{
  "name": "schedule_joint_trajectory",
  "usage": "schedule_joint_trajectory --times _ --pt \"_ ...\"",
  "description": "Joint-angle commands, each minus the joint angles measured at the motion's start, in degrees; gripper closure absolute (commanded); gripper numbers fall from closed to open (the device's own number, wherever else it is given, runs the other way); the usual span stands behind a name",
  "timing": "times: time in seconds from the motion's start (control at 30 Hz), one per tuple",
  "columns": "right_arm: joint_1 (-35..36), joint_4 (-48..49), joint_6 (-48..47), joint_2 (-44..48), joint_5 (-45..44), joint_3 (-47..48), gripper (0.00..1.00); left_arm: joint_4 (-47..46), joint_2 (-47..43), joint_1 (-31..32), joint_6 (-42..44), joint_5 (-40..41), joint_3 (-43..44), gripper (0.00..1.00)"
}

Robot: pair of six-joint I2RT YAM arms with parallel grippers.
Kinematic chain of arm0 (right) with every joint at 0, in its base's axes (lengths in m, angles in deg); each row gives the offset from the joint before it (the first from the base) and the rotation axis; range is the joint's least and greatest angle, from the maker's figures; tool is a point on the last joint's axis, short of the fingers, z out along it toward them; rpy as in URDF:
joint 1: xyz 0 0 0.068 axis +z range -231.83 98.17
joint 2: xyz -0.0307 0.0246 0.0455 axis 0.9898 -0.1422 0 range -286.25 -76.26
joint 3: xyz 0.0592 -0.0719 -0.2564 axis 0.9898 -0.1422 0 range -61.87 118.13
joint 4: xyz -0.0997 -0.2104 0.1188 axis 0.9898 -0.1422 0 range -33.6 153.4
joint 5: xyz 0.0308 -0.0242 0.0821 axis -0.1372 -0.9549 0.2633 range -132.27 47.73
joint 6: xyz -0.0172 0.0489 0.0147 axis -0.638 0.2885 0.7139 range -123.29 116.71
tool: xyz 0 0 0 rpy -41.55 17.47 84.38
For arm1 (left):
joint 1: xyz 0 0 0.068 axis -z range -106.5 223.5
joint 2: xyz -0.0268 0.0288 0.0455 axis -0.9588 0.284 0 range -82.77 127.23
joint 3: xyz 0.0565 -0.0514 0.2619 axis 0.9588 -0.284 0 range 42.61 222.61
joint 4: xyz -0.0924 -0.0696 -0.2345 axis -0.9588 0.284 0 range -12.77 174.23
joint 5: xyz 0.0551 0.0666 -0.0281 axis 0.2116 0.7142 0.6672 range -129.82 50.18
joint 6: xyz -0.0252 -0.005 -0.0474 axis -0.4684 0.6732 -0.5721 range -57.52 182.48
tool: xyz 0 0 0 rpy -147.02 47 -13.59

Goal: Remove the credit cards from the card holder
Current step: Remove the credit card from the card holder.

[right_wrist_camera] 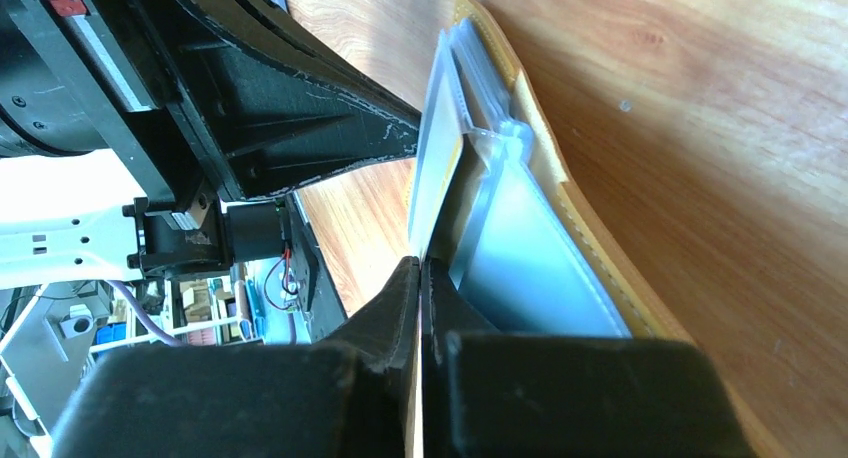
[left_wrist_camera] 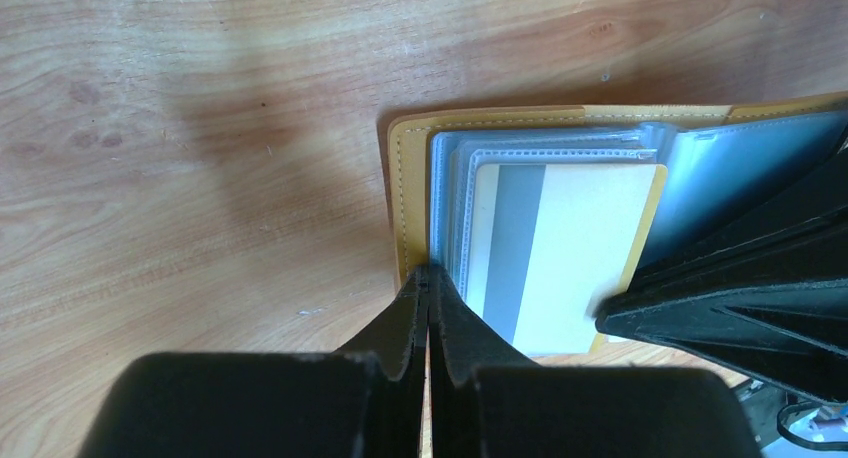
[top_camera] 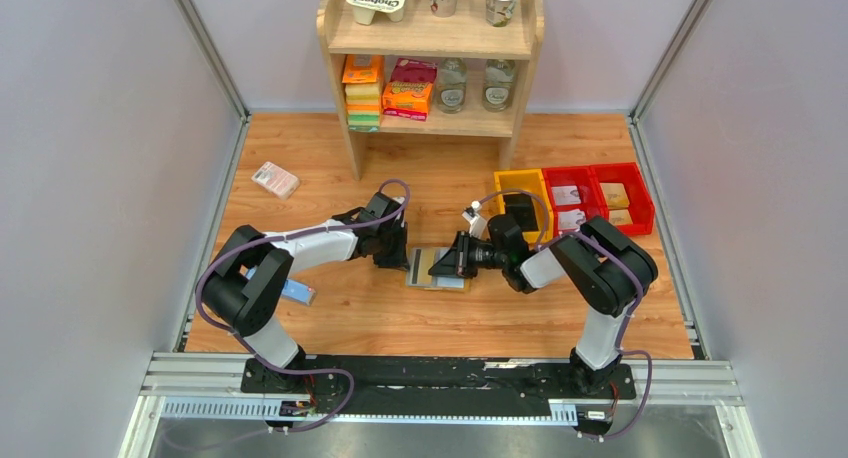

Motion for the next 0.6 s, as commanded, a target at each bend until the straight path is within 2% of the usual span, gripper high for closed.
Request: schedule_joint_trajectory --times 0.0,0.3,0.57 --pt "-0.4 3.2 -0.4 0.6 2.3 -1.0 1.0 2.1 5.1 0.8 1.4 2.8 -3.9 1.0" --pt "-3.1 3.0 -1.3 1.5 2.7 -4.3 1.0 2.0 5.4 0.8 1.4 2.5 -4.0 1.0" --pt "-4.1 3.4 -1.1 1.3 3.1 -5.6 0.95 2.0 5.4 0.9 1.1 2.2 -4.1 1.0"
